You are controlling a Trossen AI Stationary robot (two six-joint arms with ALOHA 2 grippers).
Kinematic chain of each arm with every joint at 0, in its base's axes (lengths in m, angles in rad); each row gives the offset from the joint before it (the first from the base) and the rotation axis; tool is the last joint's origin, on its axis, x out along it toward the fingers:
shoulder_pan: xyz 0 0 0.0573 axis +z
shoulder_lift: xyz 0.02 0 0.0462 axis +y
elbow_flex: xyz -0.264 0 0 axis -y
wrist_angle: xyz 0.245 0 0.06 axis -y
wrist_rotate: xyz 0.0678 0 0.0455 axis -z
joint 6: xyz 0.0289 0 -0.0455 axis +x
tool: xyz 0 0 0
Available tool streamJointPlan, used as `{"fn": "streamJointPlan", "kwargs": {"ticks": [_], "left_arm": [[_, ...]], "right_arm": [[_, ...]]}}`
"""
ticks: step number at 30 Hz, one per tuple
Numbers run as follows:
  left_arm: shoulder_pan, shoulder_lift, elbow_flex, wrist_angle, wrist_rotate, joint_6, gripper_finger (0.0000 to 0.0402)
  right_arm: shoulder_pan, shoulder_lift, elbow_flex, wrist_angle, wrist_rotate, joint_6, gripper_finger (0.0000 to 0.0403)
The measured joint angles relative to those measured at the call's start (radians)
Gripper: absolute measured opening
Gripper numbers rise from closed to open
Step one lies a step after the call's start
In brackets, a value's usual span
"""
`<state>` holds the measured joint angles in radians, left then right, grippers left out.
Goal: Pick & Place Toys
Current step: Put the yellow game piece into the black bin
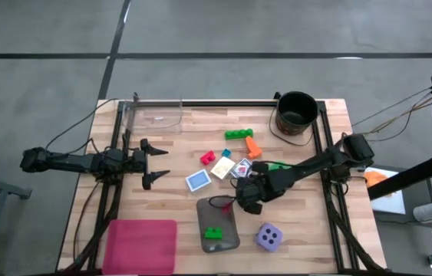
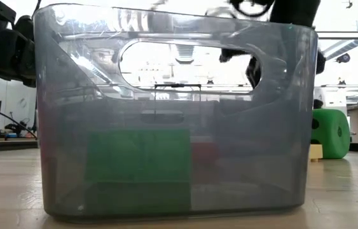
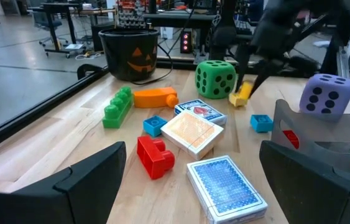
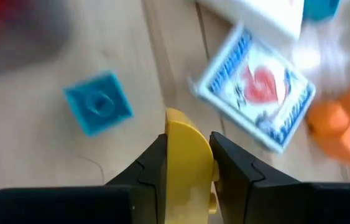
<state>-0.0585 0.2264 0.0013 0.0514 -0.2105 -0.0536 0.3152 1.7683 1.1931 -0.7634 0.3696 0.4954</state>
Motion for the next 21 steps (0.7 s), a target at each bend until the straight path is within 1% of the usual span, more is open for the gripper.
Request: {"fn": "streamJointPlan", "kwargs": {"ticks": [3, 8, 11, 15, 18, 21], "left_arm": [[0.0, 0.0, 0.0, 0.001, 0.0, 0.0, 0.0369], [0.0, 0.0, 0.0, 0.003, -0.003, 0.0, 0.0369], [0.0, 0.0, 0.0, 0.001, -0.003, 0.0, 0.0369], [0.0, 0.0, 0.0, 0.001, -0.003, 0.0, 0.0369], [0.0, 0.0, 0.0, -0.001, -0.003, 0.0, 0.0369], [0.0, 0.0, 0.0, -0.001, -0.003, 0.0, 0.0369]], "right_arm": [[0.011, -0.045, -0.001, 0.077, 0.022, -0.04, 0.0088], [0.043, -0.083, -0.006, 0.292, 0.022, -0.177, 0.0088], [0.05, -0.087, -0.009, 0.443, -0.039, -0.269, 0.0088], [0.048, -0.067, -0.041, 0.65, -0.158, -0.356, 0.0088], [0.045, -0.037, -0.053, 0.728, -0.222, -0.386, 0.0088], [0.038, 0.005, -0.053, 0.749, -0.263, -0.391, 0.0088]]}}
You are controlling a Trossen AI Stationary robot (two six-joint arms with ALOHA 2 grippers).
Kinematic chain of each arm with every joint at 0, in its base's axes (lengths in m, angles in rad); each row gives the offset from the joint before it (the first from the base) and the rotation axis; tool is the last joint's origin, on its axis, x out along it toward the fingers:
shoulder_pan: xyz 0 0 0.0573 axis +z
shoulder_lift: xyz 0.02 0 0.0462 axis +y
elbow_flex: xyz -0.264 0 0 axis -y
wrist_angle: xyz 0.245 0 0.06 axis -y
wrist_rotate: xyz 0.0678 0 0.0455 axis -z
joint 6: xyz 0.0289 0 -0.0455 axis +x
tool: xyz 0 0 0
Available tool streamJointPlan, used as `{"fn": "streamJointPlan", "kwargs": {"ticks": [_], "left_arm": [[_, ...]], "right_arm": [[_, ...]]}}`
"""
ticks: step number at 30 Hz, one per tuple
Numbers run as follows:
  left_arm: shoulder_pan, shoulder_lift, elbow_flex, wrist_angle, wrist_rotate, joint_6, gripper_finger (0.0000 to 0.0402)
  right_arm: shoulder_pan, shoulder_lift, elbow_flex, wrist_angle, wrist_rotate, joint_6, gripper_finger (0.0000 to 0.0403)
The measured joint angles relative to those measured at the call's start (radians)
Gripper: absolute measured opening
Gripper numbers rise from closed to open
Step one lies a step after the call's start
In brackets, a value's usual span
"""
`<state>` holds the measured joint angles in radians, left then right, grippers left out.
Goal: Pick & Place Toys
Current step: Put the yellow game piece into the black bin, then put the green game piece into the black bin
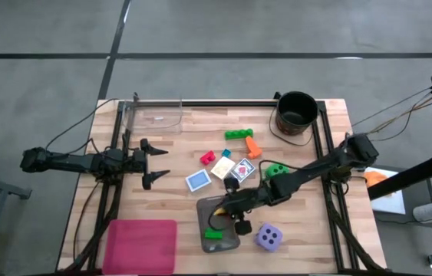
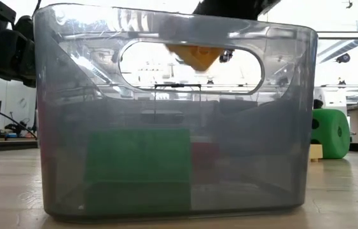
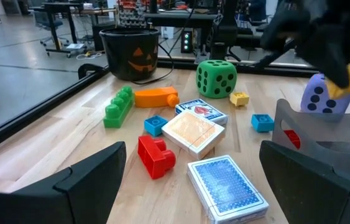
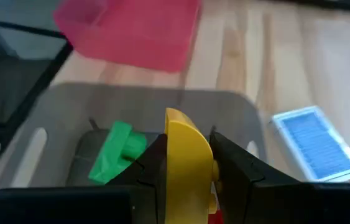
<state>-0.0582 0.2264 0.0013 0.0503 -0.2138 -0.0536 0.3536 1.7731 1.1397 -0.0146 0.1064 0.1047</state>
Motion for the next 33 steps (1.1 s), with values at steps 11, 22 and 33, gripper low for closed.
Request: {"fn": "streamJointPlan", "kwargs": {"ticks": [11, 22, 33], "left_arm": [[0.0, 0.0, 0.0, 0.001, 0.0, 0.0, 0.0369], [0.0, 0.0, 0.0, 0.0, 0.0, 0.0, 0.0369], [0.0, 0.0, 0.0, -0.003, 0.0, 0.0, 0.0369]], "right_arm": [[-0.018, 0.079, 0.0, 0.003, -0.055, -0.015, 0.0115], [-0.019, 0.073, 0.0, 0.012, -0.047, -0.034, 0.0265], [-0.015, 0.054, -0.063, 0.34, -0.044, -0.177, 0.0285]]}}
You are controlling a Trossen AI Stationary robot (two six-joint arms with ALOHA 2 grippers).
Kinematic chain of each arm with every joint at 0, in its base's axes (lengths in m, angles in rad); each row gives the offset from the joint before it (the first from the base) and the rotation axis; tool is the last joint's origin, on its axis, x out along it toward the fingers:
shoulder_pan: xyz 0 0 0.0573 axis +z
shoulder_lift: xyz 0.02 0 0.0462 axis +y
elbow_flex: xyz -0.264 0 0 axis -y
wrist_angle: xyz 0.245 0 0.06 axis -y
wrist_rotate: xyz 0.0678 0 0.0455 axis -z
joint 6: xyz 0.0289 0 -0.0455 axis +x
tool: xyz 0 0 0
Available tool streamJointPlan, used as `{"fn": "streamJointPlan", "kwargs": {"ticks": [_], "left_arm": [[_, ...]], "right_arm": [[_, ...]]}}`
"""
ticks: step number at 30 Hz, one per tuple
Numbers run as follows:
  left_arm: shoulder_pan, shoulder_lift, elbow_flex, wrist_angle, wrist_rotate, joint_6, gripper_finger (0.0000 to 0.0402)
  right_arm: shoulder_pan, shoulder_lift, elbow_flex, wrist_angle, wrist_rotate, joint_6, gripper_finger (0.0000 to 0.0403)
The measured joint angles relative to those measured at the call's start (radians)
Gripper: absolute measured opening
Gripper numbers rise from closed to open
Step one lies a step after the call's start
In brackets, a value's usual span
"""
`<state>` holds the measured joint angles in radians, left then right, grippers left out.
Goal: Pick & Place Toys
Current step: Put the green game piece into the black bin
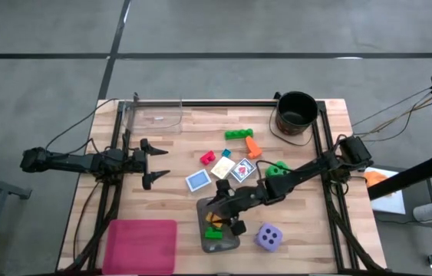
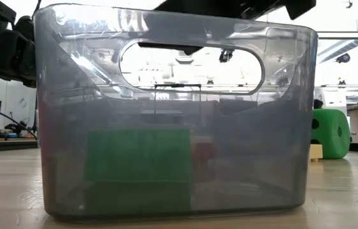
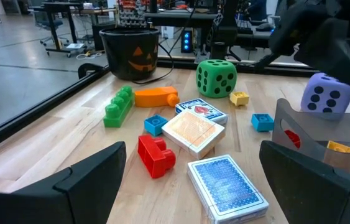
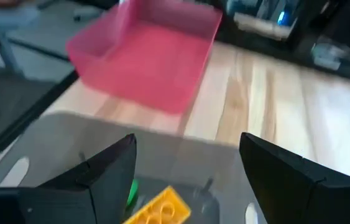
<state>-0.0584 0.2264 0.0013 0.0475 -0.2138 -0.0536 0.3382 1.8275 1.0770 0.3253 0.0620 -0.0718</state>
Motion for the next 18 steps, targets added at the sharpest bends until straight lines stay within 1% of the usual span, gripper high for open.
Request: {"fn": "streamJointPlan", "kwargs": {"ticks": [3, 6, 8, 11, 16, 18], "left_arm": [[0.0, 0.0, 0.0, 0.0, 0.0, 0.0, 0.0369], [0.0, 0.0, 0.0, 0.0, 0.0, 0.0, 0.0369], [0.0, 0.0, 0.0, 0.0, 0.0, 0.0, 0.0369], [0.0, 0.0, 0.0, 0.0, 0.0, 0.0, 0.0369], [0.0, 0.0, 0.0, 0.0, 0.0, 0.0, 0.0369], [0.0, 0.0, 0.0, 0.0, 0.0, 0.0, 0.0369]], "right_arm": [[-0.008, 0.0, -0.077, 0.153, 0.0, -0.012, 0.0286], [-0.021, -0.006, -0.16, 0.249, 0.0, -0.006, 0.0286], [-0.029, -0.024, -0.206, 0.263, 0.006, 0.017, 0.0286], [-0.041, -0.075, -0.271, 0.266, 0.05, 0.045, 0.0286], [-0.074, -0.189, -0.36, 0.266, 0.191, 0.046, 0.0286], [-0.099, -0.239, -0.388, 0.264, 0.229, 0.046, 0.0286]]}}
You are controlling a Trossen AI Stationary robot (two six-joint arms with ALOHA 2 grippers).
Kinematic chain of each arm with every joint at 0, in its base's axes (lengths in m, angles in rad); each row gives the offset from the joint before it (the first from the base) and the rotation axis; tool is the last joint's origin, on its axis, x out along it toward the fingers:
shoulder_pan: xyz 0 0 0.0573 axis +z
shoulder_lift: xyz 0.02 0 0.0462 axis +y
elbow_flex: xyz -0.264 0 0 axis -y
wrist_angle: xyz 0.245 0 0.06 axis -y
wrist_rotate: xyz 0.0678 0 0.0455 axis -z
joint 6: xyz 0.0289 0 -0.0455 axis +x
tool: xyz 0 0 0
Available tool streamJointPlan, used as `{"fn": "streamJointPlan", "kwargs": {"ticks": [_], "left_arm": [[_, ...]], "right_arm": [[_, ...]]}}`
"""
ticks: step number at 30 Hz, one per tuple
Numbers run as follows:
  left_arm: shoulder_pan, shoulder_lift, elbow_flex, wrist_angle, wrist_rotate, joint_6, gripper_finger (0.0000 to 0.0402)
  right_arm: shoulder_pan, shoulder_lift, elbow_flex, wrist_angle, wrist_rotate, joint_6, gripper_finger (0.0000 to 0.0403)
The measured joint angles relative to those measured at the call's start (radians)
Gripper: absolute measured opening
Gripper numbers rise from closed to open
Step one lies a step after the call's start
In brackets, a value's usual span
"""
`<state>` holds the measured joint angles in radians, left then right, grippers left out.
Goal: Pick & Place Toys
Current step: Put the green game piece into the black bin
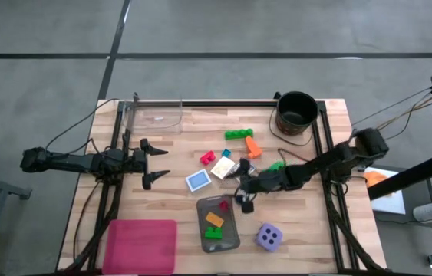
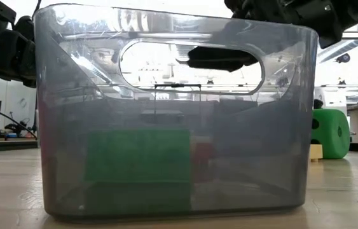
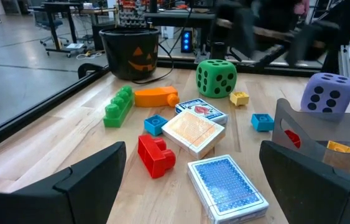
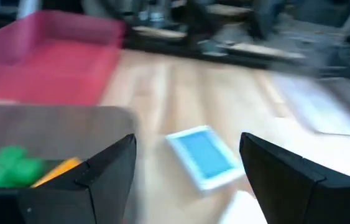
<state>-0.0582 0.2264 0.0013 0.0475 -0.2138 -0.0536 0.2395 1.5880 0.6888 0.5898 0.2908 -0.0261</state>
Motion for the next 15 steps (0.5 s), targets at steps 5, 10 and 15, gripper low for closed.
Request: {"fn": "streamJointPlan", "kwargs": {"ticks": [5, 10, 15], "left_arm": [[0.0, 0.0, 0.0, 0.0, 0.0, 0.0, 0.0369], [0.0, 0.008, 0.0, 0.001, -0.003, 0.0, 0.0369], [0.0, 0.019, 0.0, 0.0, -0.004, 0.0, 0.0369]], "right_arm": [[-0.087, -0.09, -0.048, -0.005, 0.005, -0.003, 0.0286], [-0.197, -0.137, -0.059, -0.07, 0.004, -0.004, 0.0286], [-0.317, -0.134, -0.058, -0.14, -0.046, -0.006, 0.0286]]}}
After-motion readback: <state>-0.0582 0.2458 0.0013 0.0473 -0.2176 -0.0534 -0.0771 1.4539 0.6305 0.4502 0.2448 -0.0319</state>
